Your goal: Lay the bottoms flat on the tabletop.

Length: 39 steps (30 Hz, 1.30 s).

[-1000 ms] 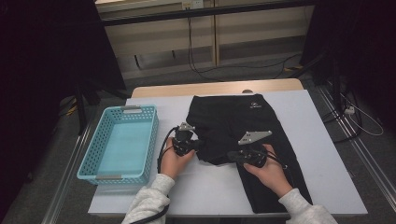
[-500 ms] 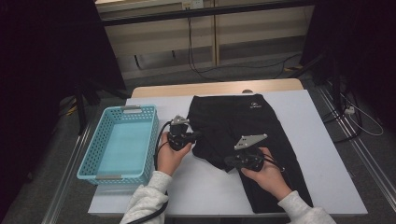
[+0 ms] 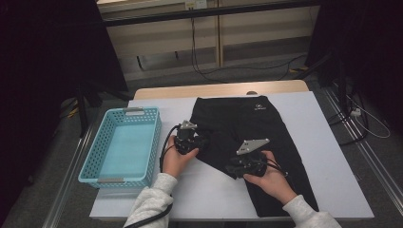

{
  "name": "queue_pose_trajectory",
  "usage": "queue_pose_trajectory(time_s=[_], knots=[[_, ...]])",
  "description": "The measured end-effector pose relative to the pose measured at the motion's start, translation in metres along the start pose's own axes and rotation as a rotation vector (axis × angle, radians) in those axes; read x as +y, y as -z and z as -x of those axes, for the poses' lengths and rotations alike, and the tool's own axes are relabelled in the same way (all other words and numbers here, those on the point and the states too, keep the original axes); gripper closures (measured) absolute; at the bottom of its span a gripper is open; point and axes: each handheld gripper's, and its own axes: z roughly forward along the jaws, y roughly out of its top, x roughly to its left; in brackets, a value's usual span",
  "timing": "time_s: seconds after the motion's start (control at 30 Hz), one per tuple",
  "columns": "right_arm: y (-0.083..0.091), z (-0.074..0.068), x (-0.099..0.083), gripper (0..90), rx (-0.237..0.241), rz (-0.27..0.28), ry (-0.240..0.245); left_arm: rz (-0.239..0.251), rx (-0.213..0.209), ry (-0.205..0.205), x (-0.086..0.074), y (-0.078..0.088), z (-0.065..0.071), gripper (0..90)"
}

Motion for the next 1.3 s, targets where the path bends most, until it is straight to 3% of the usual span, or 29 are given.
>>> queue_pose_trajectory(time_s=[0.1,0.17,0.33,0.4,0.53,0.6,0.67,0.77,0.8,0.97,1.07,1.2,1.3], knots=[[0.002,-0.001,0.0,56.2,-0.007,0.007,0.003,0.021,-0.011,0.01,0.0,0.01,-0.002,48.3],[0.004,0.0,0.0,55.4,-0.01,0.015,0.001,-0.002,-0.014,-0.003,-0.002,0.015,-0.003,44.2],[0.008,0.003,-0.001,52.7,-0.014,0.023,-0.01,-0.057,-0.013,-0.033,-0.011,0.01,-0.003,46.7],[0.008,0.005,-0.002,51.0,-0.02,0.023,-0.017,-0.045,0.0,-0.058,-0.014,0.006,-0.003,46.7],[0.01,0.005,-0.002,46.1,-0.052,0.032,-0.017,-0.063,0.019,-0.097,-0.012,0.005,0.001,58.1],[0.009,0.005,-0.002,42.9,-0.051,0.038,-0.023,-0.069,0.032,-0.077,-0.012,0.005,0.003,66.0],[0.009,0.004,-0.001,41.3,-0.054,0.038,-0.017,-0.089,0.011,-0.061,-0.01,0.006,0.005,76.4],[0.007,0.001,0.0,44.8,-0.059,0.037,-0.006,-0.098,0.004,-0.031,-0.008,0.006,0.008,86.9],[0.006,0.0,0.0,45.5,-0.054,0.034,-0.003,-0.104,0.012,-0.032,-0.007,0.007,0.008,87.6],[-0.003,-0.006,0.001,45.8,-0.04,0.014,0.023,-0.069,-0.014,0.042,0.002,0.02,0.01,88.1],[-0.012,-0.012,0.003,45.2,-0.032,-0.003,0.06,-0.06,-0.028,0.055,0.003,0.022,0.01,88.0],[-0.021,-0.015,0.005,46.5,-0.044,-0.038,0.07,-0.058,-0.041,0.087,0.002,0.024,0.008,88.2],[-0.025,-0.014,0.005,47.2,-0.049,-0.039,0.067,-0.048,-0.039,0.083,0.005,0.028,0.009,88.3]])
